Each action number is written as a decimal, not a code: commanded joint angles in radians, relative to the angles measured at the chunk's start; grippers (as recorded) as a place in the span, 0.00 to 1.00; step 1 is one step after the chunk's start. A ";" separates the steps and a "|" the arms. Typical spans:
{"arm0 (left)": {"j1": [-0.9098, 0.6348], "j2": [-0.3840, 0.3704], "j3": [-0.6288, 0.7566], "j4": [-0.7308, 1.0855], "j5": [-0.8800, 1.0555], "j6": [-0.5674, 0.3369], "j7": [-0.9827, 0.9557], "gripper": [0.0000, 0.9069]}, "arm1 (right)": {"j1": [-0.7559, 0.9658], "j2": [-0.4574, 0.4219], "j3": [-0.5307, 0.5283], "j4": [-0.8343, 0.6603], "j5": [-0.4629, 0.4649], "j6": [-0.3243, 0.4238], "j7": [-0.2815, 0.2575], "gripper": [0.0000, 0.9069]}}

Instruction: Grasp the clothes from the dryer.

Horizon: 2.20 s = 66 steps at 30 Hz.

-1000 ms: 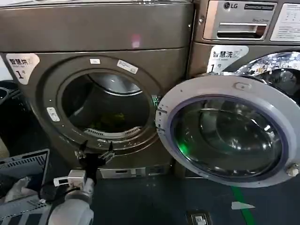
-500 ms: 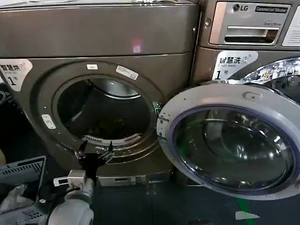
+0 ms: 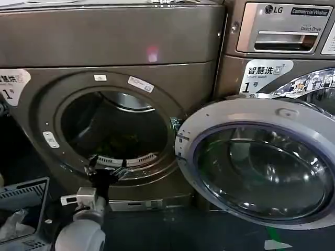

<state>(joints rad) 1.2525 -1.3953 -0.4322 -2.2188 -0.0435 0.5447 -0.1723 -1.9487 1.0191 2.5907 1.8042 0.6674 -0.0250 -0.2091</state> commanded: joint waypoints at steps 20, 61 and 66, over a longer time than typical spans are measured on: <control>-0.528 -0.019 0.079 0.587 -0.091 -0.068 -0.055 1.00 | -0.025 0.009 0.041 0.008 0.018 -0.002 -0.006 1.00; -1.066 -0.076 0.160 1.456 -0.104 -0.209 0.075 1.00 | 0.015 0.014 0.007 0.006 0.022 0.004 -0.018 1.00; -1.092 -0.048 0.187 1.491 -0.090 -0.174 0.199 1.00 | 0.013 0.010 0.008 0.005 0.024 0.004 -0.019 1.00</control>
<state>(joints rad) 0.2411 -1.4660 -0.2708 -0.8728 -0.1431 0.3492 -0.1306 -1.9352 1.0297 2.5988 1.8091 0.6906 -0.0217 -0.2275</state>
